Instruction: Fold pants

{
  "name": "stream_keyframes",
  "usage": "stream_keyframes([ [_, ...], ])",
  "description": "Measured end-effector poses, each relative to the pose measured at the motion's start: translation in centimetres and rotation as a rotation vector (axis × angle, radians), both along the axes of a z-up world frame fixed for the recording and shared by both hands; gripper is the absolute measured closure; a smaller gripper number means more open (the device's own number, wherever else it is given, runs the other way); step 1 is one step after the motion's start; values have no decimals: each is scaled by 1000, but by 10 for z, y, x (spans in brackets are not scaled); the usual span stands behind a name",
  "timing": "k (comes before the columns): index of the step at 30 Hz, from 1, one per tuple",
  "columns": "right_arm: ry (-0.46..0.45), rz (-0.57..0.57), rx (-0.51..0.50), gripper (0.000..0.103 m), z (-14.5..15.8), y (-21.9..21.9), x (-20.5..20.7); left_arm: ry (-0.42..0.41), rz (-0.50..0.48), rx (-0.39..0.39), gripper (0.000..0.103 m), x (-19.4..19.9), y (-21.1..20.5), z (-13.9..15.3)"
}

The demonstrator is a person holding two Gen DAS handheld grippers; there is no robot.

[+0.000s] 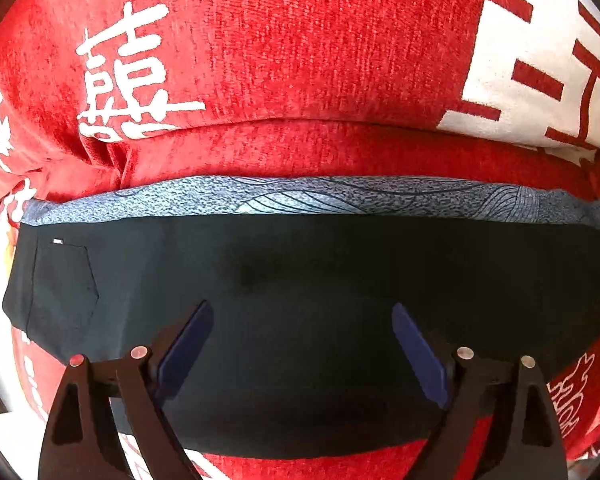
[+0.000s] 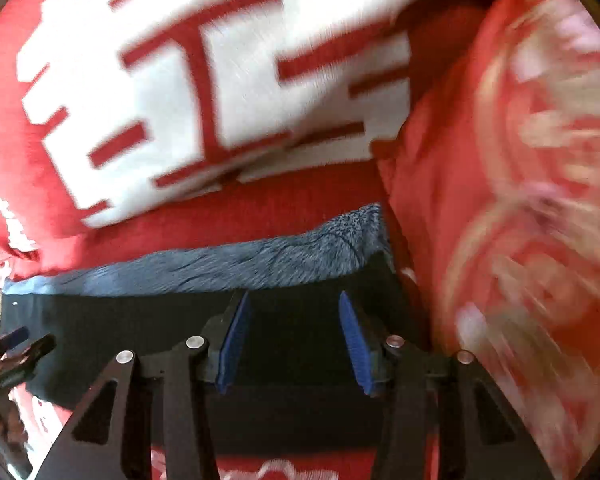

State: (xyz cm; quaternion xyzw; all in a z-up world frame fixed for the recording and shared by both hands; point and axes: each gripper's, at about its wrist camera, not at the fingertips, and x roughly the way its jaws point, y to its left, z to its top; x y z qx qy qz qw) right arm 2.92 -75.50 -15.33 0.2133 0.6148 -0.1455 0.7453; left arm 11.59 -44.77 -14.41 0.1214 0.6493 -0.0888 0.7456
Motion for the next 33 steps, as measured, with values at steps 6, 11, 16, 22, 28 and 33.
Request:
stream_keyframes([
  [6, 89, 8, -219, 102, -6, -26, -3, -11, 19, 8, 11, 0, 8, 5],
  [11, 80, -49, -132, 81, 14, -17, -13, -13, 43, 2, 11, -1, 32, 22],
  [16, 38, -28, -29, 56, 35, 25, -33, 14, 66, -5, 11, -4, 64, 26],
  [22, -1, 57, 73, 56, 41, 119, -31, 22, 60, -10, 11, -10, 91, 25],
  [28, -73, 72, 433, 56, 30, 224, -32, 6, 47, -24, 11, -7, 134, 27],
  [33, -110, 30, 692, 56, 1, 312, -23, -31, 57, -13, 11, 10, 184, 17],
])
